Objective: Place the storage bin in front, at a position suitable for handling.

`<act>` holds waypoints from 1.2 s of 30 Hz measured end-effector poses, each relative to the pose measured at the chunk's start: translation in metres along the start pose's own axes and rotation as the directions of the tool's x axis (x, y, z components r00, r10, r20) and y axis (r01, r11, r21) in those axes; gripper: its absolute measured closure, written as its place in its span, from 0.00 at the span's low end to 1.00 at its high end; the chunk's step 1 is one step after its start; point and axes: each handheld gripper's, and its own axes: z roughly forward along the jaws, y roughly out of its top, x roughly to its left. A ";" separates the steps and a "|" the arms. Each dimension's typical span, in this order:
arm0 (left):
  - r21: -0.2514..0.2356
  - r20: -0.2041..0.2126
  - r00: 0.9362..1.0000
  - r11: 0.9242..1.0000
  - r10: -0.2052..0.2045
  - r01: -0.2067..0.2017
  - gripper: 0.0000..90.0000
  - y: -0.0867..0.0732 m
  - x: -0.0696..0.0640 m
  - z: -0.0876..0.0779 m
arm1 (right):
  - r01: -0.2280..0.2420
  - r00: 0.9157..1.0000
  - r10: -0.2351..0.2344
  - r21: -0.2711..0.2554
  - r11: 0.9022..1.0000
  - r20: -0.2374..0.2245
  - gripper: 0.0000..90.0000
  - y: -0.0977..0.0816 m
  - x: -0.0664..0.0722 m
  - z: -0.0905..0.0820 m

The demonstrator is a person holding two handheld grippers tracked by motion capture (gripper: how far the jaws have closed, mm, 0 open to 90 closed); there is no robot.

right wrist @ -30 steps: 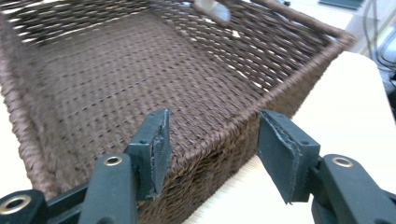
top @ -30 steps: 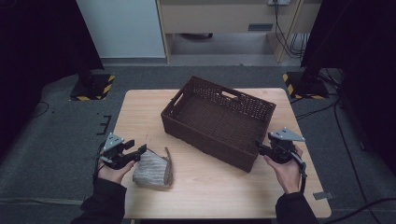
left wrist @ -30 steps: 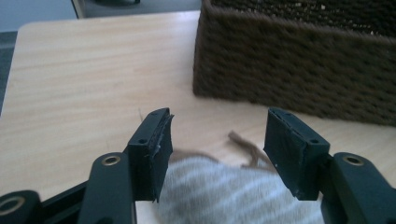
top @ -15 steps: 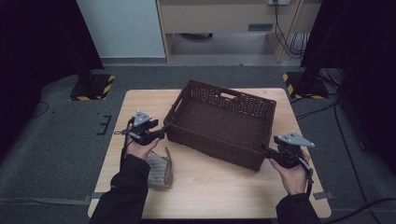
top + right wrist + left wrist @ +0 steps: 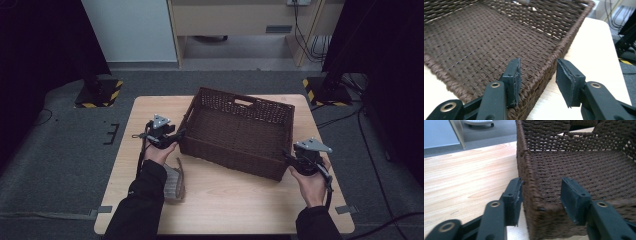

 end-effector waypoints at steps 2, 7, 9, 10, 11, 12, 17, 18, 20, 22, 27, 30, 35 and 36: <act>0.009 0.070 0.997 0.999 -0.034 0.033 0.65 -0.004 -0.003 0.000 | -0.007 1.000 0.007 0.001 1.000 0.021 0.61 0.000 -0.003 0.000; 0.010 0.100 0.994 0.999 -0.039 0.038 0.65 -0.010 -0.013 -0.008 | -0.036 0.999 0.036 -0.006 0.999 0.009 0.62 -0.002 -0.009 -0.004; 0.007 0.119 0.992 0.999 -0.042 0.042 0.65 -0.013 -0.017 -0.013 | -0.044 0.999 0.044 -0.008 0.999 0.001 0.62 -0.003 -0.011 -0.004; 0.005 0.125 0.991 0.999 -0.039 0.038 0.65 -0.015 -0.019 -0.016 | -0.051 0.999 0.051 -0.011 0.999 0.002 0.64 -0.003 -0.011 -0.004; 0.005 0.133 0.990 0.999 -0.039 0.039 0.65 -0.017 -0.021 -0.019 | -0.049 0.999 0.049 -0.011 0.999 0.007 0.65 -0.003 -0.011 -0.004; 0.008 0.142 0.989 0.999 -0.037 0.036 0.65 -0.018 -0.022 -0.022 | -0.042 0.999 0.042 -0.009 0.999 0.012 0.66 -0.004 -0.013 -0.005; -0.009 0.121 0.992 0.999 -0.040 0.042 0.60 -0.014 -0.021 -0.023 | -0.073 0.997 0.073 -0.015 0.997 0.003 0.65 -0.004 -0.020 -0.006; -0.008 0.117 0.992 0.999 -0.046 0.047 0.60 -0.013 -0.019 -0.019 | -0.074 0.997 0.075 -0.024 0.997 0.007 0.65 -0.003 -0.020 -0.006; 0.006 0.115 0.992 0.999 -0.051 0.051 0.61 -0.012 -0.018 -0.011 | -0.078 0.997 0.078 -0.027 0.997 0.000 0.65 -0.002 -0.021 -0.005; 0.034 0.103 0.994 0.999 -0.039 0.036 0.64 -0.013 -0.019 -0.004 | -0.068 0.998 0.068 -0.009 0.998 0.005 0.68 -0.003 -0.021 0.000; 0.052 0.114 0.992 0.997 -0.058 0.052 0.69 -0.019 -0.023 -0.007 | -0.086 0.996 0.086 0.023 0.996 -0.006 0.75 -0.005 -0.024 0.003; 0.063 0.135 0.990 0.997 -0.047 0.039 0.69 -0.024 -0.030 -0.015 | -0.088 0.996 0.088 0.030 0.996 -0.002 0.78 -0.006 -0.028 0.002; 0.053 0.193 0.979 0.997 -0.069 0.060 0.65 -0.038 -0.044 -0.032 | -0.084 0.996 0.084 0.046 0.995 0.010 0.82 -0.008 -0.036 -0.004; 0.056 0.199 0.978 0.997 -0.066 0.056 0.64 -0.039 -0.046 -0.035 | -0.086 0.996 0.085 0.051 0.995 0.007 0.82 -0.009 -0.037 -0.006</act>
